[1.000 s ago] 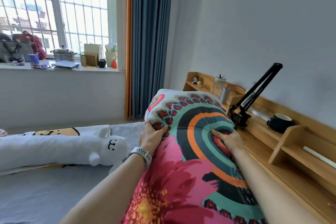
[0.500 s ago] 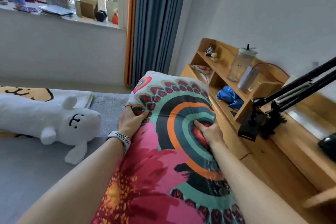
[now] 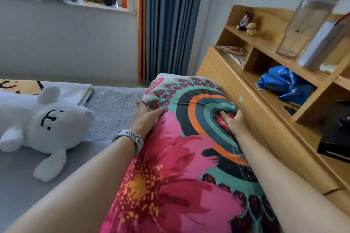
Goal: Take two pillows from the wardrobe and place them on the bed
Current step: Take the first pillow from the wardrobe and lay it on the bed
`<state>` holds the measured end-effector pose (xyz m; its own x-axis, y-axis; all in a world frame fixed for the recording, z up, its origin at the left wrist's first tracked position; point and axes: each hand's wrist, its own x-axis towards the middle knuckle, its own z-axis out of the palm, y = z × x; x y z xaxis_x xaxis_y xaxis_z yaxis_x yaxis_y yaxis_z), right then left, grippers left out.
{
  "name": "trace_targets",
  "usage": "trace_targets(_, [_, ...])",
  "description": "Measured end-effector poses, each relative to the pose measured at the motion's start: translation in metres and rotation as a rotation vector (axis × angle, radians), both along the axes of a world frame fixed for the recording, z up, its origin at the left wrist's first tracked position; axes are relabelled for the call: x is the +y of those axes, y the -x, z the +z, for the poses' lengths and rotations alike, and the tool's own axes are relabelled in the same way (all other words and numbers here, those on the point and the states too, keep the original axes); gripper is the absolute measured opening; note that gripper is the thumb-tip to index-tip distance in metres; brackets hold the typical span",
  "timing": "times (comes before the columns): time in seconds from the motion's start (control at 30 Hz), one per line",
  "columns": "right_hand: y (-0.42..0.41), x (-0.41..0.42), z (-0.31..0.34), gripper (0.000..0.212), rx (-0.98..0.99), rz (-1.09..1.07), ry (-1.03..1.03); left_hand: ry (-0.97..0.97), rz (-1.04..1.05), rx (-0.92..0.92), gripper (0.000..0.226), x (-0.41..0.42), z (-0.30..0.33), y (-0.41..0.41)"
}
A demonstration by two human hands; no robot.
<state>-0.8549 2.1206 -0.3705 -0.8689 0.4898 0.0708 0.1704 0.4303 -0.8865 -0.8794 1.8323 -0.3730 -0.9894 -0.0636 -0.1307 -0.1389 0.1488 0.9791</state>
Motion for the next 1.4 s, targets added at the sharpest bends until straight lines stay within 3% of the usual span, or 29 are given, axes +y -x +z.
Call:
trace_targets(0.17, [0.042, 0.033, -0.035, 0.038, -0.091, 0.025, -0.024, -0.123, -0.167, 0.011, 0.076, 0.037, -0.048, 0.022])
trace_targets(0.33, [0.027, 0.037, -0.122, 0.069, -0.337, 0.079, -0.208, 0.089, -0.229, -0.17, 0.099, 0.062, -0.145, -0.01])
trace_targets(0.43, [0.021, 0.034, -0.166, 0.078, -0.407, 0.064, -0.288, 0.102, -0.233, -0.141, 0.095, 0.067, -0.18, -0.021])
trace_targets(0.57, [0.023, 0.033, -0.181, 0.081, -0.415, 0.041, -0.3, 0.252, -0.241, -0.107, 0.088, 0.076, -0.19, -0.014])
trace_targets(0.67, [0.019, 0.032, -0.178, 0.076, -0.38, 0.059, -0.242, 0.16, -0.209, -0.088, 0.086, 0.075, -0.188, -0.016])
trace_targets(0.77, [0.023, 0.031, -0.16, 0.056, -0.206, 0.098, -0.119, 0.103, -0.207, -0.01, 0.088, 0.076, -0.176, -0.004])
trace_targets(0.87, [0.041, 0.033, -0.145, 0.052, -0.099, 0.116, -0.106, 0.095, -0.215, 0.052, 0.095, 0.077, -0.162, 0.021])
trace_targets(0.93, [0.051, 0.03, -0.151, 0.055, -0.145, 0.131, -0.146, 0.204, -0.229, 0.043, 0.093, 0.077, -0.164, 0.037])
trace_targets(1.07, [0.058, 0.02, -0.179, 0.067, -0.432, 0.061, -0.302, 0.534, -0.272, -0.125, 0.09, 0.077, -0.187, 0.051])
trace_targets(1.2, [0.065, 0.024, -0.19, 0.068, -0.43, 0.035, -0.402, 0.567, -0.232, -0.143, 0.087, 0.082, -0.192, 0.057])
trace_targets(1.3, [0.061, 0.021, -0.191, 0.068, -0.497, 0.045, -0.47, 0.844, -0.187, -0.181, 0.083, 0.089, -0.182, 0.046])
trace_targets(1.4, [0.071, 0.015, -0.169, 0.065, -0.615, 0.016, -0.529, 0.967, -0.105, -0.017, 0.072, 0.099, -0.16, 0.041])
